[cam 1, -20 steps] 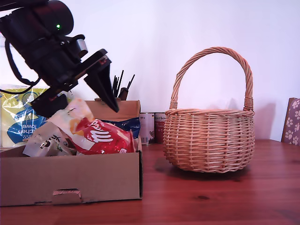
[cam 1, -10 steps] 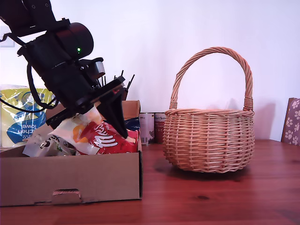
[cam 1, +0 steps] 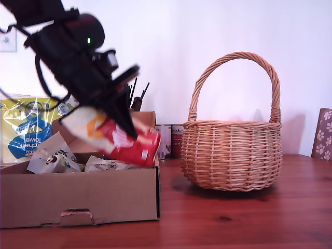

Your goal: Move the bags of Easter eggs from the cardboard box on the left into the woven basket on the right side.

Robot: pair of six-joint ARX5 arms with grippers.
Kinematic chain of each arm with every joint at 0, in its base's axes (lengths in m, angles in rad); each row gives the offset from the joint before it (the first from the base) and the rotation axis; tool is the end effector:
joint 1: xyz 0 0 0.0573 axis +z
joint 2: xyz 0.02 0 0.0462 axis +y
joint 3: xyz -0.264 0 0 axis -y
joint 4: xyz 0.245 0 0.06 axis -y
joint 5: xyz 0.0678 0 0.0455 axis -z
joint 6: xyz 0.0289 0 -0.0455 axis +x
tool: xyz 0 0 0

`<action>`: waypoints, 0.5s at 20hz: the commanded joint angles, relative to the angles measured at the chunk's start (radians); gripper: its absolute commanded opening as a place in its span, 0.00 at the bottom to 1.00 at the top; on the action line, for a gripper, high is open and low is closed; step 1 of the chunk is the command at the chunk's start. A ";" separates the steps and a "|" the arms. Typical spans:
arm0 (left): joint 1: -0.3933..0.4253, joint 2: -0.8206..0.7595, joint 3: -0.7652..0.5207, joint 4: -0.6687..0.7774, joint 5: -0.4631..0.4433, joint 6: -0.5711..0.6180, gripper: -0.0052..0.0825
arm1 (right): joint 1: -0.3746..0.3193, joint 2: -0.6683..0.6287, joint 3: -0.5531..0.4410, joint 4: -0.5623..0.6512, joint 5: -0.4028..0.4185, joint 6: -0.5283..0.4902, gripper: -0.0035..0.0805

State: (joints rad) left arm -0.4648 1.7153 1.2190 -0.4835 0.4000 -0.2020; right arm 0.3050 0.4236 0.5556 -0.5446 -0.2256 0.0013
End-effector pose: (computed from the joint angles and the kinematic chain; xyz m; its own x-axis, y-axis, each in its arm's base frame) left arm 0.3120 -0.1690 0.2224 0.2842 -0.5781 -0.7648 0.4456 0.7860 -0.4286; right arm 0.0956 0.0369 0.2653 0.7845 0.4815 -0.3908 -0.4876 0.8683 0.0909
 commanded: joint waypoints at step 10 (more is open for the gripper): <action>-0.179 -0.077 0.153 0.231 -0.097 0.038 0.06 | 0.003 -0.001 0.003 0.002 0.000 -0.003 0.03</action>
State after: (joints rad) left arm -0.6315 1.5929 1.3949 -0.2890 0.3214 -0.1730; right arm 0.3050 0.4236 0.5556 -0.5472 -0.2260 0.0013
